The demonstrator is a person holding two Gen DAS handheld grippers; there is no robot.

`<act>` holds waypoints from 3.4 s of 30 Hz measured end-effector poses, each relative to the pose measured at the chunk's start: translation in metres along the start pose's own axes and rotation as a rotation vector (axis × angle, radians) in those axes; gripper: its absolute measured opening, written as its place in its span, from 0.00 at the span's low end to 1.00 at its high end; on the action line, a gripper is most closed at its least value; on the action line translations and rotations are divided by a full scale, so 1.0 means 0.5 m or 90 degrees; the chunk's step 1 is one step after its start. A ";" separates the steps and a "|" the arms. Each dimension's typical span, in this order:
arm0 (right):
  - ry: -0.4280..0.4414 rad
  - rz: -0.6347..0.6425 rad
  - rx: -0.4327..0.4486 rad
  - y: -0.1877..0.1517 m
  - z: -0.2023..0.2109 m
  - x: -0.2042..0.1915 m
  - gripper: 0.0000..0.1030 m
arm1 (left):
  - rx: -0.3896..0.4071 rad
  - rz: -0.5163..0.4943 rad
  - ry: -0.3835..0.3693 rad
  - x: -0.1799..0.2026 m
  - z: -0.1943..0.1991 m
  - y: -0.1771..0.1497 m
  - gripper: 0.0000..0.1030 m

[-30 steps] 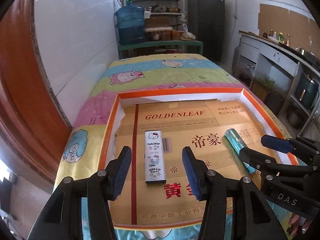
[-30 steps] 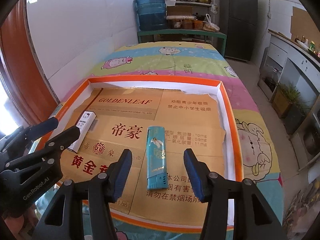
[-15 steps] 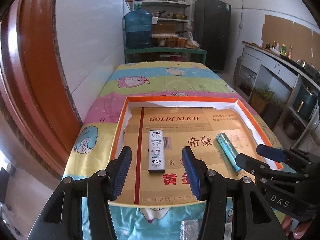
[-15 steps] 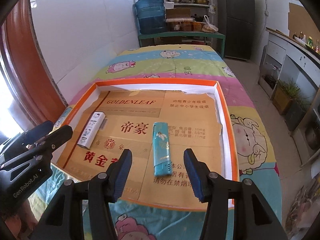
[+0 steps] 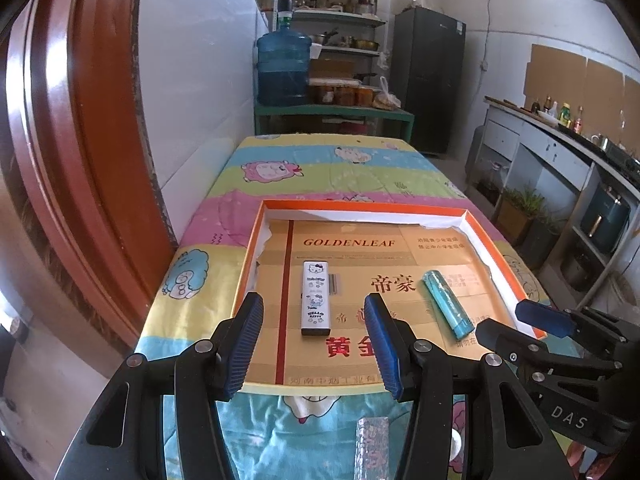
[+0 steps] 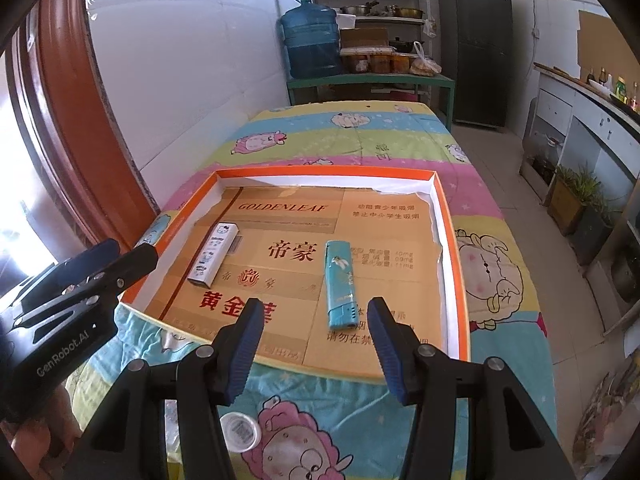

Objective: Organize rigid objects
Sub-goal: 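Withdraw both grippers from the lid back toward the remaining items, then lower the left gripper to the brown-gold box while the right approaches the orange cap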

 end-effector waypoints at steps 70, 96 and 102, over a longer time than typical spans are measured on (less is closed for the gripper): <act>0.085 0.076 -0.055 -0.264 0.140 -0.063 0.52 | -0.058 0.038 -0.052 -0.013 0.162 -0.227 0.53; 0.099 0.145 -0.088 -0.353 0.124 -0.116 0.51 | -0.085 -0.009 -0.128 0.070 0.177 -0.291 0.53; 0.076 0.151 -0.080 -0.348 0.122 -0.105 0.30 | -0.106 -0.031 -0.143 0.097 0.172 -0.308 0.53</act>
Point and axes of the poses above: each gripper's, at about its wrist camera, not at the fingertips, and z roughly against the way its jaws point, x to its right, y to its top, the point moved 9 cm from there along -z, roughly the way its jaws point, and after that the axes turned 6 degrees about -z, right-handed, at the moved point
